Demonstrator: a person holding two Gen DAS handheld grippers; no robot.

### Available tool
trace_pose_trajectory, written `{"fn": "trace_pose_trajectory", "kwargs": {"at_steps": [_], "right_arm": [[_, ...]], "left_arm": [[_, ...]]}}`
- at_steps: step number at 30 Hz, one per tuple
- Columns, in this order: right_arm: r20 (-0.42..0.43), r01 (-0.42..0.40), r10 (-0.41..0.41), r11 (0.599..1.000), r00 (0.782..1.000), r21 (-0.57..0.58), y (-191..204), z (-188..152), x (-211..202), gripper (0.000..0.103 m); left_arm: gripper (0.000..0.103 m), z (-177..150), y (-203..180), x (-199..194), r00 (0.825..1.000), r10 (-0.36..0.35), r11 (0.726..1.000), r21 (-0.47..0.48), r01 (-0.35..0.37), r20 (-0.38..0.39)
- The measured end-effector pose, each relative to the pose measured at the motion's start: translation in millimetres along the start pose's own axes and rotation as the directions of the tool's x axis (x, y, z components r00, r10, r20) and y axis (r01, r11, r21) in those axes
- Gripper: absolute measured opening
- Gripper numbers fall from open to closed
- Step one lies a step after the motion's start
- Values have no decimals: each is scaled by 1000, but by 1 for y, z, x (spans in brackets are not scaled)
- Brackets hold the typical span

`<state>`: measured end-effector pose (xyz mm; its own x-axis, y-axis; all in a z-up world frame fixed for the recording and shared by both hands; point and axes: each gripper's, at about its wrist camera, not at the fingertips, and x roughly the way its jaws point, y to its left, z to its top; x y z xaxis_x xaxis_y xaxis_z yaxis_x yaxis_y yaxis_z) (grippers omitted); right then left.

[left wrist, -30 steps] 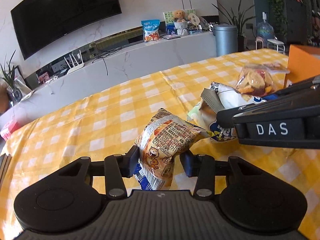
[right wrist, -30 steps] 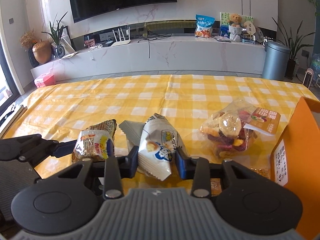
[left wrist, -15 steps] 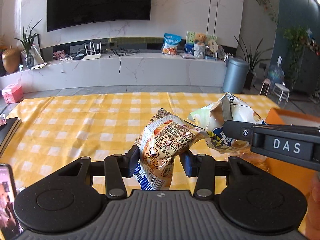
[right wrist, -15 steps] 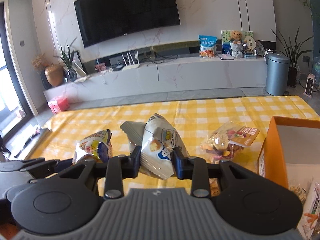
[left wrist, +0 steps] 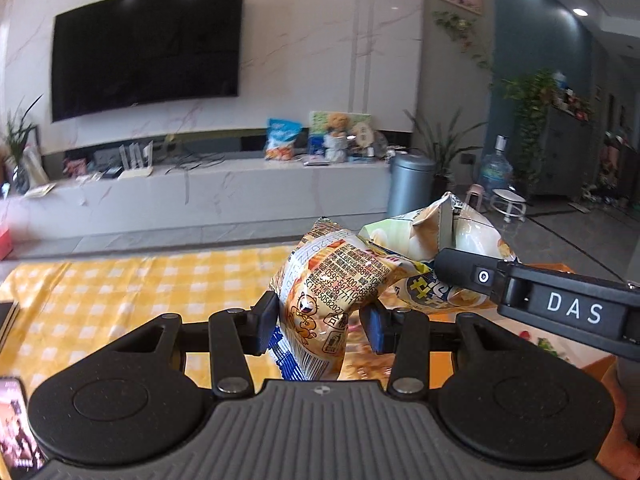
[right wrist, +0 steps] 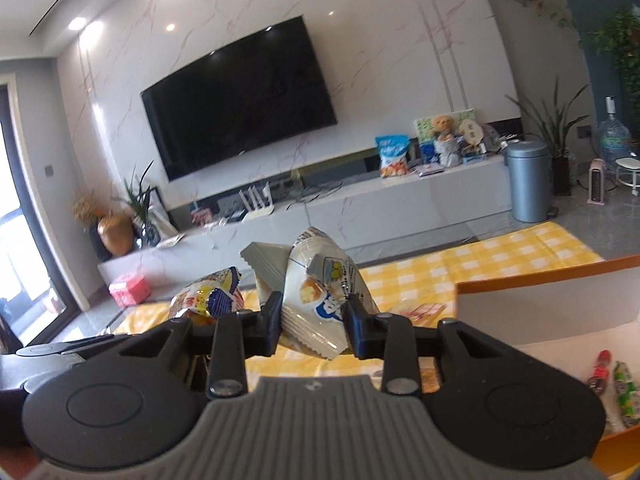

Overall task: Organize snacks
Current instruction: 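Carry both chip bags over the orange box and lower them with both tools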

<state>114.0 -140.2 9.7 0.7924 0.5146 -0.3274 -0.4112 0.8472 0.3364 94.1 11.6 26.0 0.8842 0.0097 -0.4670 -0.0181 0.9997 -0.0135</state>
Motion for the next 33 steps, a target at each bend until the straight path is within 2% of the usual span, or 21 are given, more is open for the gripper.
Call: {"fn": "trace_pose_trajectory", "kwargs": {"at_steps": [7,13,21,28,30,33], "right_arm": [[54,98,-103,991,993,87,-52,5,-33,31],[34,184,-193,965,981,185,-103,-1,-44,31],[-18,264,-269,925,963,274,-152,-15,-41,32],[-104,307,-290,923,951,232,-165,-18,-9,32],[-123,307,-286,927,950,216,-166,-19,-1,32],[-153,302,-273,928,950,218,-167,-21,9,32]], "left_arm": [[50,14,-65,22,995,-101,983,149,102,-18],[50,15,-104,52,983,-165,960,215,180,-85],[51,-6,-133,94,976,-120,929,326,174,-180],[51,-18,-137,122,969,-73,896,411,167,-235],[51,-19,-137,126,969,-81,883,434,178,-232],[51,-24,-145,131,969,-88,847,494,194,-231]]}}
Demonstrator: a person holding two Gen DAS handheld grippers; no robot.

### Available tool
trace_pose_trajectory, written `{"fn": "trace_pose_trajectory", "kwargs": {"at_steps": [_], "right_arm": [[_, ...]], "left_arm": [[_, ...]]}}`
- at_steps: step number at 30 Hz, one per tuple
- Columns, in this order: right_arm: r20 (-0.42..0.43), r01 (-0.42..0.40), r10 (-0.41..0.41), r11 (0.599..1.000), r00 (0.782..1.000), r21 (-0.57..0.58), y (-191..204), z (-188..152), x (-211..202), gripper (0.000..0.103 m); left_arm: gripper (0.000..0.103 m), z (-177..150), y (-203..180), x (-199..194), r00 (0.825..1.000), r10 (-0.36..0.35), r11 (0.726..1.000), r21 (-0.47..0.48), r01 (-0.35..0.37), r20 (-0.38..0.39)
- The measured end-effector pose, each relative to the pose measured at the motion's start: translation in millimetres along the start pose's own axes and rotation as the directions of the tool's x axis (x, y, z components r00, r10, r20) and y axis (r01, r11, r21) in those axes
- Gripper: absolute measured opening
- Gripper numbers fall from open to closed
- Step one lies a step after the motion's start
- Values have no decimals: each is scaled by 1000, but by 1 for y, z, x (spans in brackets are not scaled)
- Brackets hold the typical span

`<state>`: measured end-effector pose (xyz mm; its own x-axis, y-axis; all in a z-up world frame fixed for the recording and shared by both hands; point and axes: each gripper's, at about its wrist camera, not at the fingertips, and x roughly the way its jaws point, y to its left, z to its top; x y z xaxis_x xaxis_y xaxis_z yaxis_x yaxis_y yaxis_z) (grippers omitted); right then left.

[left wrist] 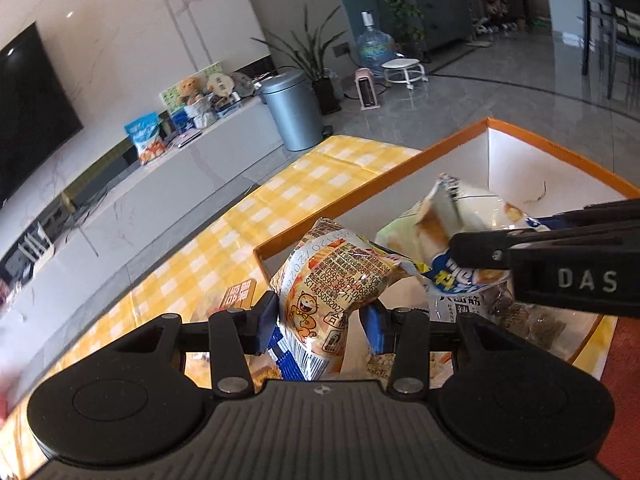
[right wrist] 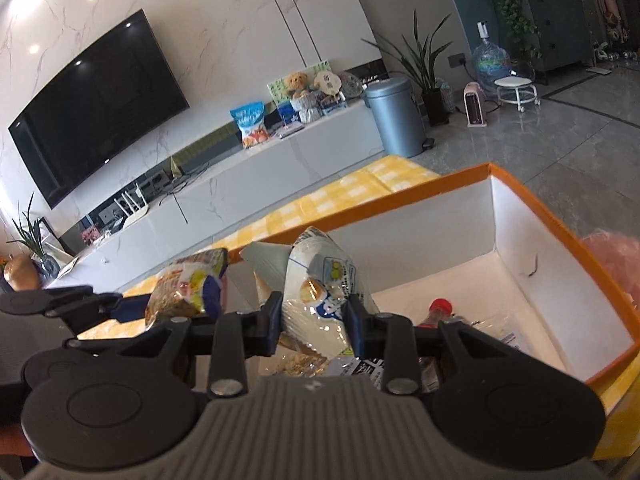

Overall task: Organize snacks
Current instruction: 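Carry both chip bags over the orange box and lower them with both tools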

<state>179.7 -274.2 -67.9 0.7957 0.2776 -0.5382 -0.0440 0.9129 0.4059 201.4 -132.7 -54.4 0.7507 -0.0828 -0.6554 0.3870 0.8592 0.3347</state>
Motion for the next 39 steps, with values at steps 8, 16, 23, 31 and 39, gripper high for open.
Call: {"fn": "trace_pose_trajectory", "kwargs": {"at_steps": [8,16,23,31,39], "right_arm": [[-36,60,-60,998,998,-19,-3,-3,14,32],[-37,79,-79,997,996,-2,-9,0,17,32],[-73,72,-73,997,995,-15,-3,-4,28,33],[-99,65,-69,997,993,-39,3,-6,38,36],[-81,90,-91,996,993,-24,7,-4,32,53]], "left_arm": [[50,4,-17,15,1000,-7,994,106,5,16],[50,7,-32,28,999,-49,983,176,48,2],[57,-1,-23,46,996,-31,990,133,42,-84],[63,-7,-25,42,997,-33,985,165,44,-68],[77,-7,-22,19,999,-32,986,166,32,-5]]}}
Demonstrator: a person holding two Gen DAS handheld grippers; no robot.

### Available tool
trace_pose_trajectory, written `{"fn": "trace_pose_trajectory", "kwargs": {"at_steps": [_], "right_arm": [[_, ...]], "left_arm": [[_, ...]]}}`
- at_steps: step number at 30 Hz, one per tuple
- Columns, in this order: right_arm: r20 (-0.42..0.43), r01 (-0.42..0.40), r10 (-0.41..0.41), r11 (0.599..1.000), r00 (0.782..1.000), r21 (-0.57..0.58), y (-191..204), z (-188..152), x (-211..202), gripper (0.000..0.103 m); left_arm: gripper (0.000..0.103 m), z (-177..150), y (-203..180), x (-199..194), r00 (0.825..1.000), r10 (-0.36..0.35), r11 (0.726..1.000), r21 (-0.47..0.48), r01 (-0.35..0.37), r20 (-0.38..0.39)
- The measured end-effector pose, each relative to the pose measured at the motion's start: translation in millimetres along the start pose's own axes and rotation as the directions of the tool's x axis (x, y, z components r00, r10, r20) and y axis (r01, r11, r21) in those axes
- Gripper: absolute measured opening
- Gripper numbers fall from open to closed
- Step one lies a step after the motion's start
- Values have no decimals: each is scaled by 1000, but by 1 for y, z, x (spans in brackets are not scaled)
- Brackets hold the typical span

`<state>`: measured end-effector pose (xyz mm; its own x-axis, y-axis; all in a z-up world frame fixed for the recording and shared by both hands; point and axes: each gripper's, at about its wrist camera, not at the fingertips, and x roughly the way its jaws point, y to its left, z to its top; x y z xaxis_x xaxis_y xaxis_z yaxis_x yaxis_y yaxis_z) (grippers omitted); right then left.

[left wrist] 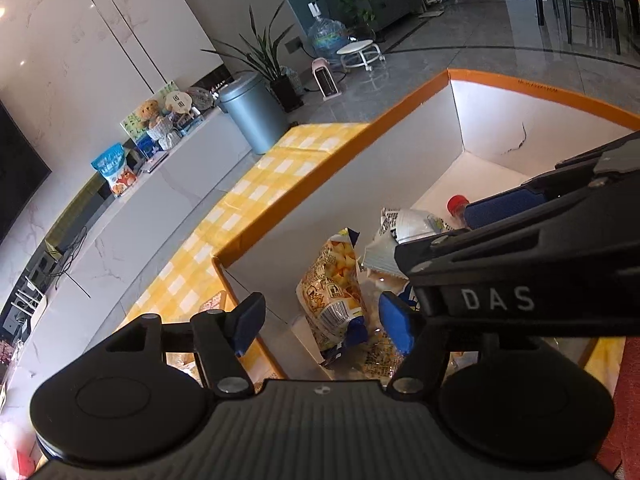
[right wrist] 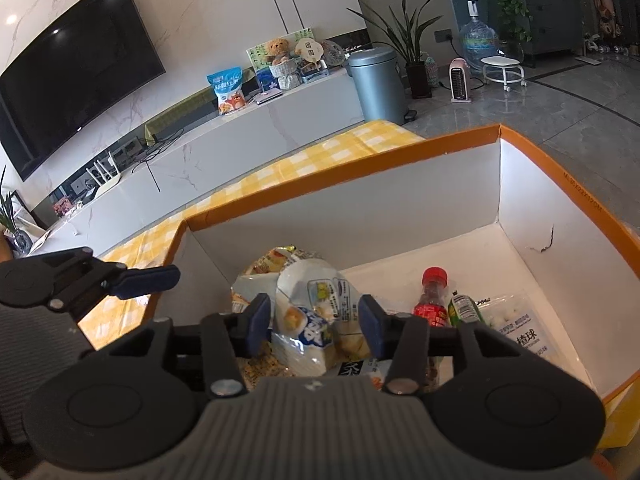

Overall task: Organize snacks
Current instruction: 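Open both tools to release the chip bags and withdraw from the box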

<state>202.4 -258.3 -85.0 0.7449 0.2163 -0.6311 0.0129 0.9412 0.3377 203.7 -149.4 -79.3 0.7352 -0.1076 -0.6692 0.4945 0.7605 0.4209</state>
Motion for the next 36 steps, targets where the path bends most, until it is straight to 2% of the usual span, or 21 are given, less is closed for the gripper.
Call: {"fn": "trace_pose_trajectory", "kwargs": {"at_steps": [4,10,16,21,26,29,32,36], "right_arm": [[23,12,-12,1000,1000,3,6,2,-9,62],[93,23,-22,1000,995,-8,18,2,-33,64],[200,17,-11,999,980,-31,39,-8,-59,68],[269,-10,35,996,963,-94,61,-19,-80,73],[306,-21,87,977,948,-211,92,-35,-97,78],[293,-30,111,963,950,-268,109,-46,-102,79],[262,-44,130,949,956,-311,123,-58,-101,79],[225,-40,131,929,966,-367,141,-76,-94,79]], "left_arm": [[79,-1,5,-18,999,16,1000,-21,-15,37],[82,-15,18,-57,993,61,990,-136,-47,101],[84,-35,37,-96,974,172,960,-247,-132,147],[88,-57,53,-123,952,261,909,-372,-187,159],[88,-82,72,-138,937,323,834,-508,-214,136],[89,-97,83,-146,928,355,790,-567,-232,114],[89,-114,91,-153,926,367,751,-617,-236,92],[89,-137,100,-151,940,338,705,-675,-218,50]]}}
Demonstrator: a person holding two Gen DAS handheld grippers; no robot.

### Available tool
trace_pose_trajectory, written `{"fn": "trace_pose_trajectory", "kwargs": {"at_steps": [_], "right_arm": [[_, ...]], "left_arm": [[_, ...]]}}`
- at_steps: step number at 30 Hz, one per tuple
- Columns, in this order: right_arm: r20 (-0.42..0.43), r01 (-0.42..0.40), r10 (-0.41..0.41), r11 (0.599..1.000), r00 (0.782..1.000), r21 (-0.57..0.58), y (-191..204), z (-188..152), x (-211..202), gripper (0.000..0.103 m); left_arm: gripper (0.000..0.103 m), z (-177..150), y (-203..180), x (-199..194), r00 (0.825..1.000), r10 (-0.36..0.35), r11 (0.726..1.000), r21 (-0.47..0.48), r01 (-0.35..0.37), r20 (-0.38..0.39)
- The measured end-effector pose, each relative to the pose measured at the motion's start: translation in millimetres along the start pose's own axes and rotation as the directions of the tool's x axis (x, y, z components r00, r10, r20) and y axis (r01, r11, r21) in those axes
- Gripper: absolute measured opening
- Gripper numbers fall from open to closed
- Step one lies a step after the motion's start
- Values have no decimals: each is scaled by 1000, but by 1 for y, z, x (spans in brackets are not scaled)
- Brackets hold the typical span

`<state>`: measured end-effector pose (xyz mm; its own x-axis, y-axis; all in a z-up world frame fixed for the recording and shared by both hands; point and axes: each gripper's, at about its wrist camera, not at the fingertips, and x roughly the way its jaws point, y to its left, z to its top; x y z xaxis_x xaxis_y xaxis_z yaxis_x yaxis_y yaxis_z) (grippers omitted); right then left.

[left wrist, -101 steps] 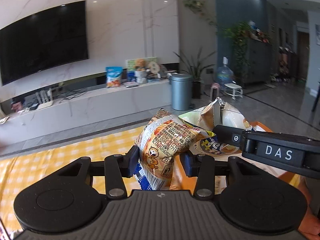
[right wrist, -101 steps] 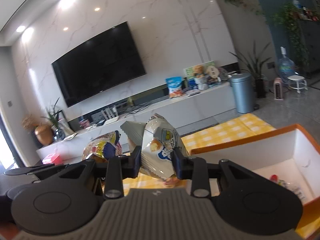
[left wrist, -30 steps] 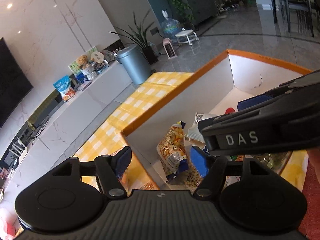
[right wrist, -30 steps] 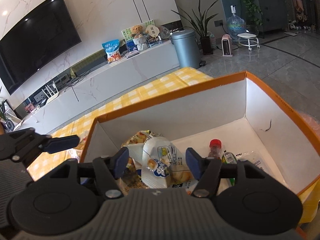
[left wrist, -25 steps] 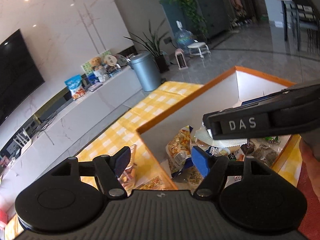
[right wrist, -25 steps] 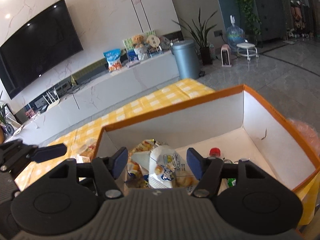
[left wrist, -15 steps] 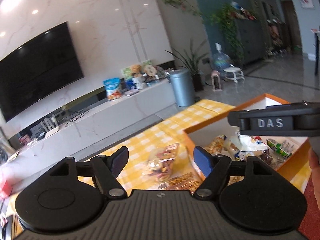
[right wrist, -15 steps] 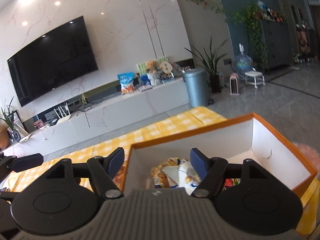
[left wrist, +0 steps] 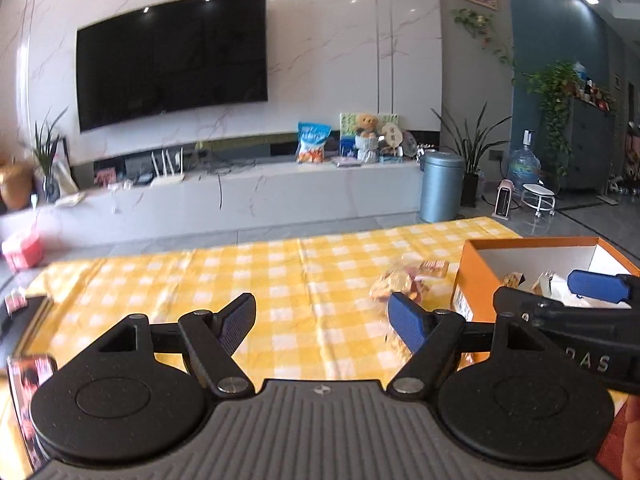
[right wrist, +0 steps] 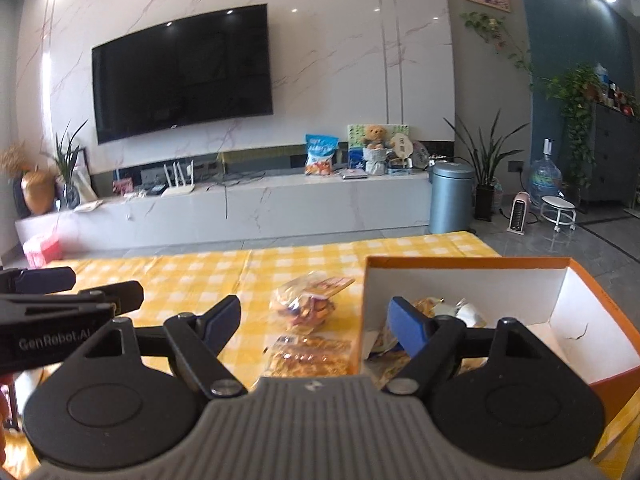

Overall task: Organize snacks
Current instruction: 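Open both tools to release the chip bags and withdraw from the box, then grasp the waffle pack with the right tool while the left tool grasps the dried-fruit pack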

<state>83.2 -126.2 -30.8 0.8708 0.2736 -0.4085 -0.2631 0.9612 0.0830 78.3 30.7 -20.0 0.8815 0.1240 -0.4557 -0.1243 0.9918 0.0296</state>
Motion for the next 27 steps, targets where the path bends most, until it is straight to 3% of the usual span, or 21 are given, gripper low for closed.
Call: {"fn": "trace_pose_trajectory", "kwargs": {"at_steps": [5,14,17,23,27], "right_arm": [[-43,6,-9,998,999,-70,23,-20,8,78],[-92,27,-43,985,995,-172,43,-44,26,55],[-112,18,-40,981,993,-191,51,-48,34,48],[-150,35,-73,969,986,-246,59,-56,59,46],[-188,28,-79,965,979,-261,61,-59,80,54]], "left_arm": [[89,-17,20,8,998,1,998,-59,-5,-60],[88,-43,44,18,991,-44,989,-146,25,-123],[83,-47,49,24,988,-57,985,-167,33,-141],[82,-52,54,41,982,-71,986,-163,42,-173],[82,-56,55,52,977,-65,988,-150,35,-202]]}}
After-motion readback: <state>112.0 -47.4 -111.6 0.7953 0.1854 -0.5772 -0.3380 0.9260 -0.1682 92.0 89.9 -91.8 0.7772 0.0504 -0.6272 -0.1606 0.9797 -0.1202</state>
